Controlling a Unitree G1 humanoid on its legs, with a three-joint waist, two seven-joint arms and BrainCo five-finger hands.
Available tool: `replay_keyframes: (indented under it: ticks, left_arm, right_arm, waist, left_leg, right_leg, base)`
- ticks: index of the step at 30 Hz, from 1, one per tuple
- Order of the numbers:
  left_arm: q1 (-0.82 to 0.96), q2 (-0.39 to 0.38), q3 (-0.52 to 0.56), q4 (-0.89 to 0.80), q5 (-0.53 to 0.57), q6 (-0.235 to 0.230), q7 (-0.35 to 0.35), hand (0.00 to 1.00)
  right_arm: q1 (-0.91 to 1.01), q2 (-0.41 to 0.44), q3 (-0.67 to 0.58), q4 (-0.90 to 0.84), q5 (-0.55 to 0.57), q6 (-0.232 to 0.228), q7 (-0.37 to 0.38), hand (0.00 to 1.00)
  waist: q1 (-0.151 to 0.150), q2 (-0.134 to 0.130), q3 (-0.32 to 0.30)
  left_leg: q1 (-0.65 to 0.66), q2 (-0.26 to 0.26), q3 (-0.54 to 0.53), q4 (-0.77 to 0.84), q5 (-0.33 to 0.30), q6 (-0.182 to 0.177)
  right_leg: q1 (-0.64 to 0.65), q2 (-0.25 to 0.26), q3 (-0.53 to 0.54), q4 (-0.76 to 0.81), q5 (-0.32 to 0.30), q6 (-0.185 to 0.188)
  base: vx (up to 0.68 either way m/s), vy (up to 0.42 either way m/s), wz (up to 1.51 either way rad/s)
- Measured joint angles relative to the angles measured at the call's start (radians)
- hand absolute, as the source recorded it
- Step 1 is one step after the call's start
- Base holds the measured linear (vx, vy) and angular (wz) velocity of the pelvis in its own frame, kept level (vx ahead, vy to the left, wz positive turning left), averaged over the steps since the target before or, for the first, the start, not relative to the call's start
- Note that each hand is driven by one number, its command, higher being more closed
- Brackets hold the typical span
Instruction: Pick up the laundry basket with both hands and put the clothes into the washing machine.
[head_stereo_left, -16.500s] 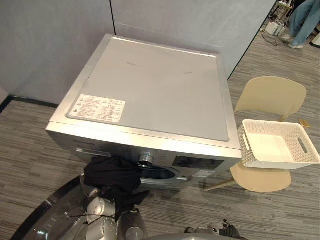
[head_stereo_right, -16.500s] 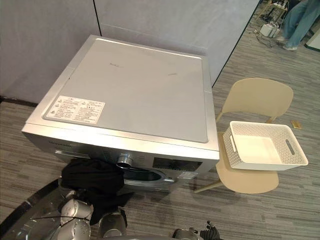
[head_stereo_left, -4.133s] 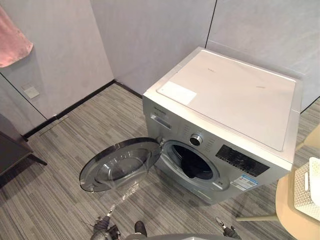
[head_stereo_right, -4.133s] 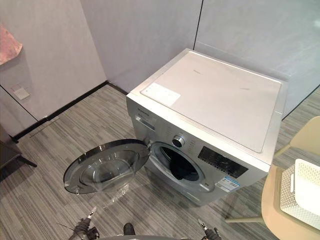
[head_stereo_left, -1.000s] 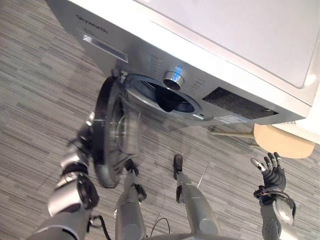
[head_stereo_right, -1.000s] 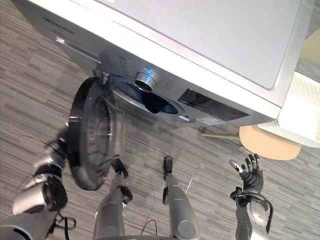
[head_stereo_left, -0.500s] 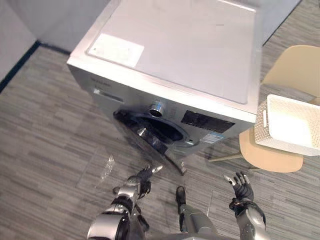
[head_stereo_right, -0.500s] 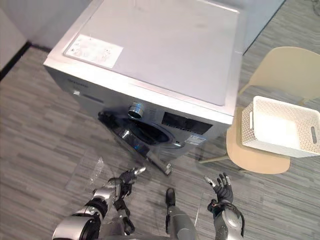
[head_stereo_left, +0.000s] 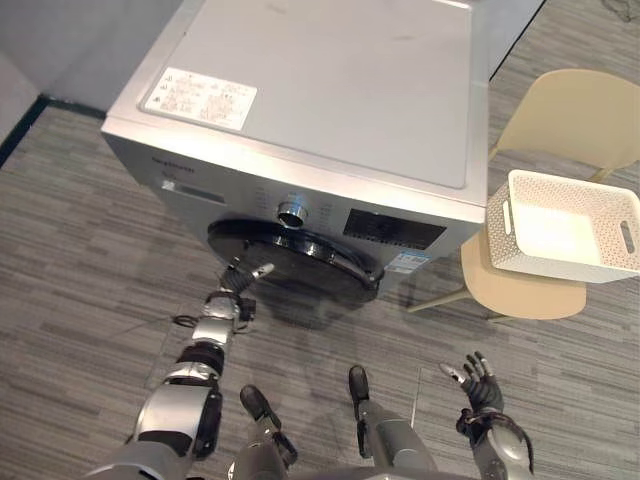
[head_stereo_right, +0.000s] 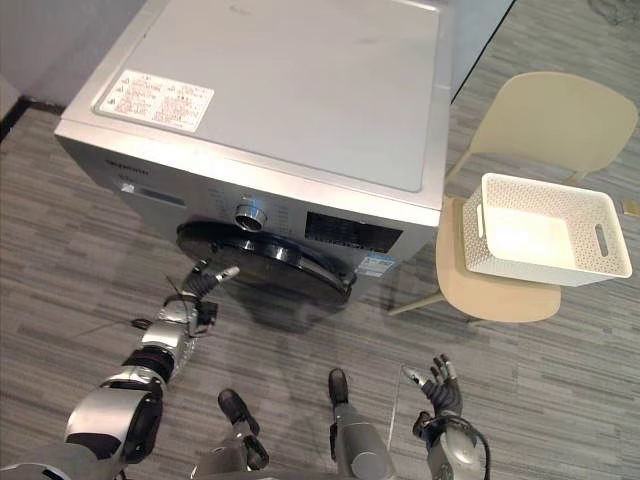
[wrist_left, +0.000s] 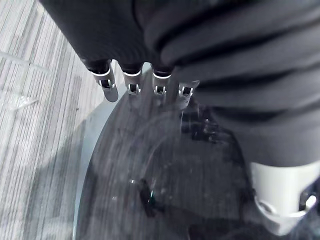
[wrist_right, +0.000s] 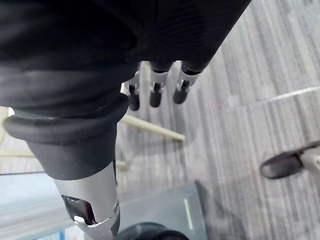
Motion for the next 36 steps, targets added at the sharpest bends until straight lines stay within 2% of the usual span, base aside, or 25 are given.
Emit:
replay_keyframes:
  ticks: [1,4,7,10,12,13,15,20,22,23,25,27,28,29,30,31,33,35,36]
  left_arm:
    - [-0.060,0.004,-0.003,-0.001,-0.024,-0.008,-0.018,0.00]
    - [-0.156,0.008,-0.021,-0.001,-0.072,-0.008,-0.021,0.00]
    - [-0.254,0.003,-0.042,-0.002,-0.128,-0.009,-0.017,0.00]
    - [-0.305,-0.009,-0.123,-0.002,-0.151,-0.009,-0.004,0.00]
    - [-0.332,-0.017,-0.231,-0.002,-0.122,-0.006,-0.008,0.00]
    - [-0.342,-0.023,-0.256,0.000,-0.110,-0.002,-0.017,0.00]
    - [-0.386,-0.058,-0.356,0.006,-0.058,0.009,-0.079,0.00]
    - [-0.460,-0.116,-0.461,0.054,0.038,0.033,-0.174,0.00]
    - [-0.488,-0.122,-0.476,0.056,0.026,0.044,-0.192,0.00]
    - [-0.495,-0.131,-0.514,0.055,-0.013,0.052,-0.221,0.00]
    - [-0.495,-0.181,-0.547,0.041,-0.076,0.052,-0.242,0.00]
    - [-0.495,-0.278,-0.552,0.024,-0.222,0.049,-0.259,0.00]
    - [-0.495,-0.297,-0.553,0.014,-0.254,0.048,-0.259,0.00]
    - [-0.496,-0.323,-0.548,-0.008,-0.311,0.027,-0.253,0.00]
    - [-0.514,-0.316,-0.523,-0.038,-0.341,-0.013,-0.229,0.00]
    - [-0.534,-0.308,-0.529,-0.038,-0.342,-0.015,-0.239,0.00]
    - [-0.535,-0.300,-0.477,-0.011,-0.347,-0.016,-0.236,0.00]
    - [-0.534,-0.290,-0.421,0.011,-0.321,-0.016,-0.245,0.00]
    - [-0.533,-0.286,-0.375,0.027,-0.273,-0.016,-0.245,0.00]
  right_arm:
    - [0.002,-0.012,-0.001,-0.037,0.016,-0.015,0.000,0.00]
    - [0.001,-0.021,0.000,-0.121,0.056,-0.034,-0.003,0.00]
    - [-0.006,-0.020,0.000,-0.195,0.101,-0.073,-0.008,0.00]
    - [-0.019,-0.023,-0.013,-0.219,0.131,-0.096,-0.043,0.00]
    - [-0.069,-0.024,-0.047,-0.234,0.153,-0.097,-0.064,0.00]
    - [-0.084,-0.026,-0.060,-0.247,0.155,-0.097,-0.070,0.00]
    - [-0.126,-0.052,-0.095,-0.310,0.164,-0.101,-0.077,0.00]
    - [-0.184,-0.084,-0.096,-0.359,0.172,-0.106,-0.091,0.00]
    - [-0.185,-0.085,-0.096,-0.359,0.172,-0.106,-0.093,0.00]
    - [-0.184,-0.084,-0.096,-0.359,0.172,-0.105,-0.095,0.00]
    - [-0.177,-0.088,-0.097,-0.358,0.172,-0.106,-0.096,0.00]
    - [-0.172,-0.088,-0.092,-0.359,0.171,-0.105,-0.095,0.00]
    - [-0.169,-0.088,-0.092,-0.359,0.171,-0.105,-0.095,0.00]
    - [-0.161,-0.087,-0.089,-0.359,0.171,-0.105,-0.095,0.00]
    - [-0.151,-0.087,-0.083,-0.361,0.170,-0.105,-0.093,0.00]
    - [-0.144,-0.088,-0.082,-0.362,0.170,-0.105,-0.093,0.00]
    - [-0.116,-0.092,-0.078,-0.363,0.169,-0.105,-0.086,0.00]
    - [-0.107,-0.092,-0.070,-0.363,0.169,-0.104,-0.076,0.00]
    - [-0.107,-0.092,-0.071,-0.373,0.169,-0.104,-0.065,0.00]
  waist:
    - [0.015,-0.007,0.026]
    - [0.017,-0.011,0.057]
    - [0.027,-0.034,0.117]
    - [0.027,-0.037,0.133]
    - [0.026,-0.038,0.161]
    - [0.026,-0.038,0.173]
    - [0.023,-0.042,0.212]
    - [-0.019,-0.053,0.220]
    - [-0.036,-0.055,0.226]
    - [-0.050,-0.055,0.226]
    - [-0.059,-0.055,0.226]
    - [-0.080,-0.055,0.227]
    - [-0.084,-0.055,0.228]
    - [-0.094,-0.054,0.231]
    - [-0.102,-0.051,0.236]
    - [-0.105,-0.049,0.239]
    - [-0.106,-0.019,0.261]
    - [-0.106,-0.014,0.276]
    - [-0.110,-0.013,0.277]
  left_leg:
    - [-0.032,0.002,-0.013,0.000,0.006,0.007]
    - [-0.115,0.001,-0.061,0.000,0.030,0.021]
    - [-0.170,-0.005,-0.086,0.000,0.050,0.034]
    - [-0.220,-0.028,-0.105,0.000,0.061,0.049]
    - [-0.233,-0.050,-0.105,0.001,0.062,0.051]
    - [-0.233,-0.055,-0.104,0.001,0.060,0.053]
    - [-0.239,-0.075,-0.087,0.001,0.046,0.063]
    - [-0.256,-0.107,0.001,0.006,0.024,0.093]
    - [-0.259,-0.105,0.028,0.029,0.008,0.104]
    - [-0.261,-0.102,0.041,0.047,-0.006,0.105]
    - [-0.266,-0.096,0.053,0.077,-0.030,0.101]
    - [-0.272,-0.086,0.071,0.124,-0.066,0.103]
    - [-0.274,-0.082,0.075,0.139,-0.077,0.101]
    - [-0.278,-0.069,0.087,0.175,-0.102,0.099]
    - [-0.283,-0.053,0.095,0.208,-0.126,0.095]
    - [-0.285,-0.044,0.099,0.224,-0.139,0.091]
    - [-0.279,-0.001,0.110,0.256,-0.168,0.087]
    - [-0.263,0.021,0.129,0.251,-0.165,0.083]
    - [-0.255,0.028,0.139,0.245,-0.162,0.078]
  right_leg:
    - [-0.021,0.000,-0.014,0.000,0.006,-0.001]
    - [-0.082,-0.005,-0.059,0.018,0.008,-0.002]
    - [-0.122,-0.014,-0.091,0.029,0.015,-0.002]
    - [-0.159,-0.036,-0.110,0.034,0.021,0.007]
    - [-0.171,-0.056,-0.109,0.035,0.029,0.020]
    - [-0.172,-0.058,-0.106,0.035,0.032,0.025]
    - [-0.184,-0.077,-0.091,0.032,0.042,0.039]
    - [-0.236,-0.107,-0.008,-0.003,0.073,0.059]
    - [-0.245,-0.109,0.019,-0.008,0.082,0.070]
    - [-0.246,-0.111,0.031,-0.014,0.083,0.072]
    - [-0.246,-0.120,0.044,-0.019,0.084,0.074]
    - [-0.246,-0.124,0.062,-0.021,0.087,0.080]
    - [-0.246,-0.125,0.067,-0.021,0.088,0.081]
    - [-0.246,-0.123,0.080,-0.021,0.089,0.083]
    - [-0.245,-0.118,0.088,-0.021,0.095,0.091]
    - [-0.245,-0.114,0.095,-0.020,0.098,0.095]
    - [-0.245,-0.079,0.118,-0.020,0.149,0.116]
    - [-0.246,-0.055,0.139,-0.021,0.181,0.113]
    - [-0.247,-0.045,0.149,-0.023,0.189,0.109]
  base:
    - [-0.06,-0.018,0.26]
    - [-0.10,-0.015,0.45]
    - [-0.09,0.007,0.32]
    - [-0.05,0.044,0.26]
    - [-0.02,0.074,0.12]
    - [-0.03,0.068,0.06]
    - [-0.04,0.073,-0.05]
    - [-0.01,0.075,-0.37]
    - [0.04,0.030,-0.36]
    - [0.04,-0.007,-0.21]
    - [0.05,-0.018,-0.20]
    - [0.07,-0.045,-0.22]
    - [0.06,-0.049,-0.26]
    - [0.05,-0.074,-0.31]
    - [0.02,-0.072,-0.33]
    - [0.01,-0.082,-0.41]
    - [0.00,-0.097,-0.45]
    - [-0.01,-0.082,-0.41]
    - [-0.01,-0.059,-0.38]
